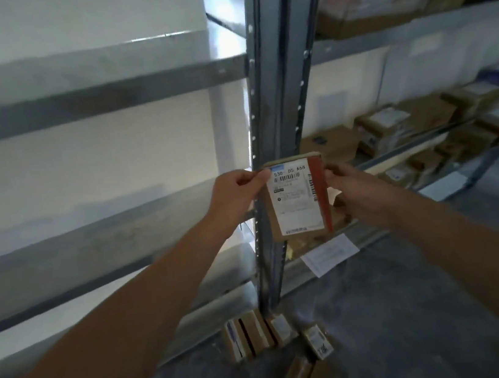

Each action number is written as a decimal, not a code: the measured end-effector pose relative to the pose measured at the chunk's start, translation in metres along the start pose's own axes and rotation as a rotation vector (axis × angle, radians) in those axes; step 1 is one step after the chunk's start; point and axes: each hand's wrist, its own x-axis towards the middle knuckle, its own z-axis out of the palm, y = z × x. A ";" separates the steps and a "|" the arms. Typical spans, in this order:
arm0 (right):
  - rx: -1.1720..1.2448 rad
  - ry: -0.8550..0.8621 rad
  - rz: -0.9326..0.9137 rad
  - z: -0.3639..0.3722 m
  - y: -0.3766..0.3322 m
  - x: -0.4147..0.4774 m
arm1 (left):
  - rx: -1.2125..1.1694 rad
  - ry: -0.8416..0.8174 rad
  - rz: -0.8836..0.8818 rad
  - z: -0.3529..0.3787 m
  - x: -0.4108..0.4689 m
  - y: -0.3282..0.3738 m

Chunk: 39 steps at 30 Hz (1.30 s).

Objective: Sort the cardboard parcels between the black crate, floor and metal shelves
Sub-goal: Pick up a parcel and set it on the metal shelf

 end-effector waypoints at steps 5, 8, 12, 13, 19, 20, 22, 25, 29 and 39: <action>0.116 -0.155 -0.058 -0.016 -0.027 -0.030 | -0.075 0.136 0.064 0.007 -0.039 0.041; 0.160 -0.239 -0.060 -0.012 -0.033 -0.039 | -0.051 0.183 0.057 0.000 -0.063 0.049; 0.166 -0.366 -0.019 0.013 -0.033 -0.037 | -0.024 0.232 0.059 -0.019 -0.103 0.054; 0.168 -0.395 0.002 0.022 -0.033 -0.038 | -0.027 0.232 0.068 -0.024 -0.112 0.056; 0.044 -0.452 -0.074 0.069 -0.046 -0.055 | -0.060 0.244 0.084 -0.067 -0.149 0.057; 0.016 -0.463 -0.096 0.077 -0.048 -0.058 | -0.067 0.256 0.069 -0.074 -0.152 0.054; -0.033 -0.478 -0.126 0.095 -0.054 -0.059 | -0.079 0.280 0.061 -0.086 -0.158 0.051; -0.100 -0.479 -0.206 0.130 -0.067 -0.066 | -0.102 0.354 0.077 -0.104 -0.168 0.047; -0.071 -0.518 -0.223 0.201 -0.078 -0.071 | -0.173 0.509 0.071 -0.137 -0.189 0.031; -0.050 -0.880 -0.195 0.406 -0.083 -0.146 | -0.306 0.850 -0.017 -0.294 -0.306 -0.016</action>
